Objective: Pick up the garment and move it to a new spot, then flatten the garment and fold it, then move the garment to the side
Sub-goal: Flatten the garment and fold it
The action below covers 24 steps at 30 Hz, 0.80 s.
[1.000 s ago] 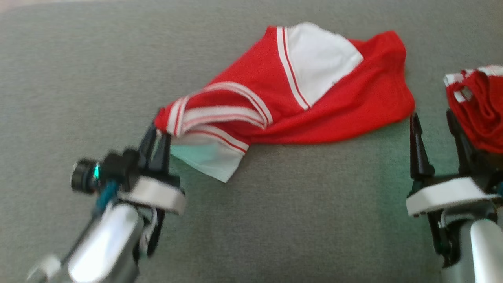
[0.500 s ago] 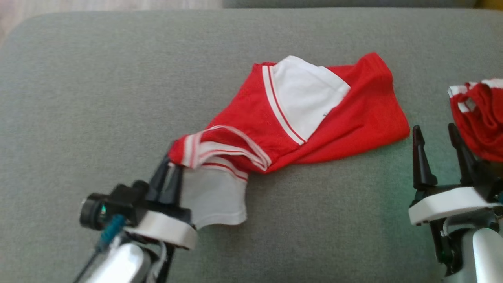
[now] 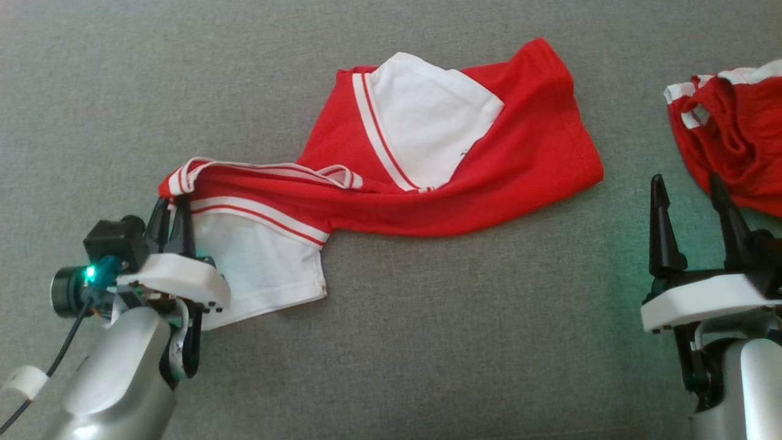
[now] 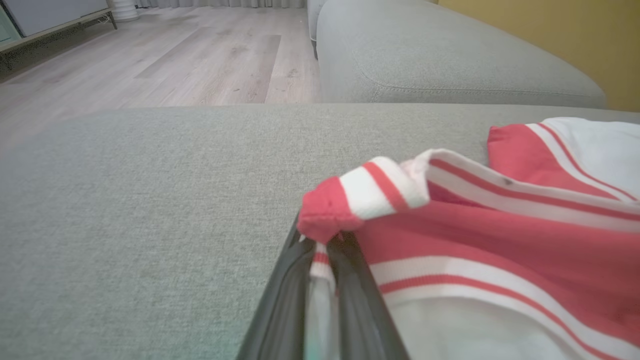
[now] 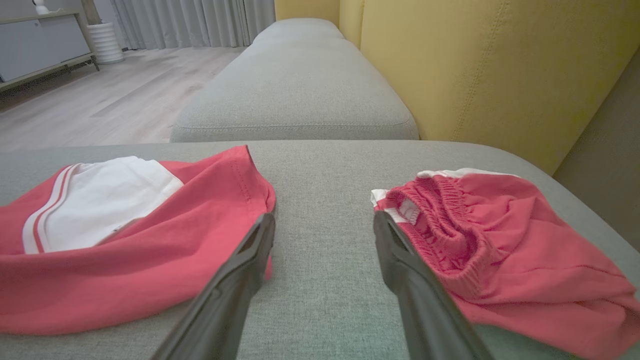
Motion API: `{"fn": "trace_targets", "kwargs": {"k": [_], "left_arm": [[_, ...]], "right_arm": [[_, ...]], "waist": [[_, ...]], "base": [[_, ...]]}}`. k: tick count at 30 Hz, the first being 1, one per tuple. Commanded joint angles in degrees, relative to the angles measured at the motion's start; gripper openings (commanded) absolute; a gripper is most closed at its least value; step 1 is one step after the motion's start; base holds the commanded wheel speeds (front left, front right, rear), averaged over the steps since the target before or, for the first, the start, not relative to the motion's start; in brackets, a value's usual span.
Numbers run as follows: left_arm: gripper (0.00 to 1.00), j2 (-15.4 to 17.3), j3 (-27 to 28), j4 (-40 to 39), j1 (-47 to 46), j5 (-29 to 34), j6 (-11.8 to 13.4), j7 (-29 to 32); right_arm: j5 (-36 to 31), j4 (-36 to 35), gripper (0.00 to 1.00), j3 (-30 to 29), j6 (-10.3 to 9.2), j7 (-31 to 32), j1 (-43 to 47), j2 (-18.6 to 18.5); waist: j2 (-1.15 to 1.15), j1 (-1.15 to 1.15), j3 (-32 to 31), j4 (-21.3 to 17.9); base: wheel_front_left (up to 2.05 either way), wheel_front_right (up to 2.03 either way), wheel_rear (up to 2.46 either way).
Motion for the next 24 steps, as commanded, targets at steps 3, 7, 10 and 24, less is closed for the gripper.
{"fn": "trace_targets", "kwargs": {"k": [3, 7, 10, 24], "left_arm": [[0.0, 1.15, 2.75, 1.26, -2.49, -0.45, -0.88, -1.3], [1.0, -0.17, 2.21, 3.98, -2.78, -0.59, -2.31, -3.04], [1.0, -1.02, 2.14, 3.88, -1.86, -0.37, -2.91, -4.64], [1.0, -6.96, 3.17, -15.03, 15.07, 4.42, -0.28, -6.41]], "right_arm": [[-0.14, -1.41, 1.0, 0.99, 0.37, -0.54, -1.58, -0.31], [-0.07, -0.64, 1.0, 0.95, 0.37, -0.69, -1.04, -0.31], [-0.05, 0.04, 1.0, 1.12, 0.37, -0.6, -0.61, -0.31], [-5.77, 8.42, 1.0, -0.3, 0.37, 12.3, -4.86, -1.48]], "waist": [[0.0, -0.01, -0.25, -0.01], [0.0, -0.01, -1.57, 0.78], [0.0, -0.01, -2.97, 1.55], [0.0, -0.01, -7.88, 8.51]], "base": [[0.0, 0.0, 0.0], [0.0, 0.0, 0.0], [0.0, 0.0, 0.0], [0.0, 0.0, 0.0]]}}
